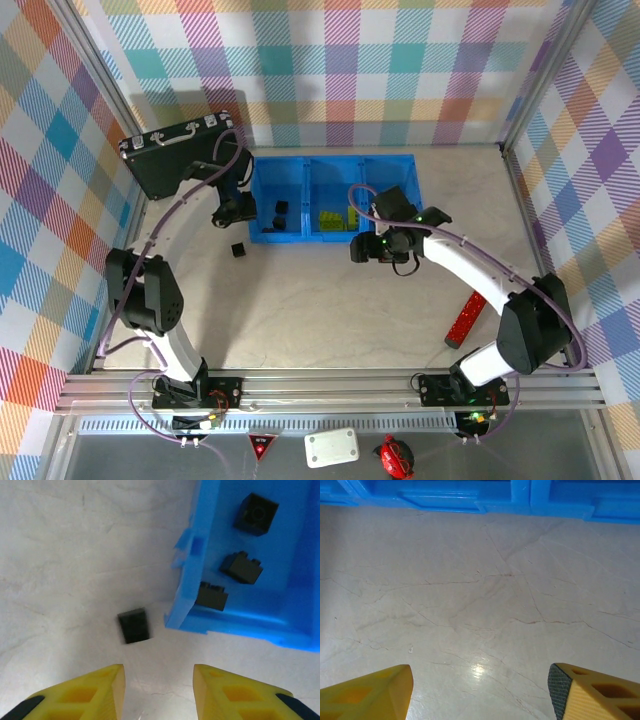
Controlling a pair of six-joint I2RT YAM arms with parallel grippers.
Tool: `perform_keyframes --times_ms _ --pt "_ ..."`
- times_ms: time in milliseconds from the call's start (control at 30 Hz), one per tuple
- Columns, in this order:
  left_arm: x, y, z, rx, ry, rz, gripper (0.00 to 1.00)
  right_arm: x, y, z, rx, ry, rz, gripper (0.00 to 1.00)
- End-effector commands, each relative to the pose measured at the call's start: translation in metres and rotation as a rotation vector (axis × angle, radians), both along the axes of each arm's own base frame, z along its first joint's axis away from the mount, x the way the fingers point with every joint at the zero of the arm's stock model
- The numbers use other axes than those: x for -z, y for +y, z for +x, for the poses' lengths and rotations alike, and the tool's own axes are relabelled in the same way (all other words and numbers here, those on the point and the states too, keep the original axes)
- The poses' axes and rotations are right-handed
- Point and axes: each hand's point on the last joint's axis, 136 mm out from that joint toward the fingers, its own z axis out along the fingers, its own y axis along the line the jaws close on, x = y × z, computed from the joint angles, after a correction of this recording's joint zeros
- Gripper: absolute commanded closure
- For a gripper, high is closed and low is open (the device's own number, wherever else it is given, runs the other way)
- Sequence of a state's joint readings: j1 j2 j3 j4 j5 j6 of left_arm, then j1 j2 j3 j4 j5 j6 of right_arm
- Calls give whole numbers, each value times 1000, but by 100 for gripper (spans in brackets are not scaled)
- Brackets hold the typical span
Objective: Sort the legos into containers by color
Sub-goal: Pick up the lego from the middle-left of the table.
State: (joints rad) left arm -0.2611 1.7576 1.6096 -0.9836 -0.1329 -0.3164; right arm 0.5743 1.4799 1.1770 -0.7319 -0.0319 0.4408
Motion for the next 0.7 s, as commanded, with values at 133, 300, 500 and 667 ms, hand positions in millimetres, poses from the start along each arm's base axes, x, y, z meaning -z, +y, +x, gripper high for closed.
perform_keyframes --times_ms 133,300,500,667 --pt "12 3 9 8 70 0 59 -4 -15 -13 58 15 -13 27" --pt "30 18 7 -31 118 -3 58 -3 -20 -20 79 25 -8 27" --pt "53 33 0 -60 169 -21 58 -2 -24 -27 101 33 0 27" --pt "81 37 -9 -65 241 -27 56 0 -25 -30 112 42 6 28"
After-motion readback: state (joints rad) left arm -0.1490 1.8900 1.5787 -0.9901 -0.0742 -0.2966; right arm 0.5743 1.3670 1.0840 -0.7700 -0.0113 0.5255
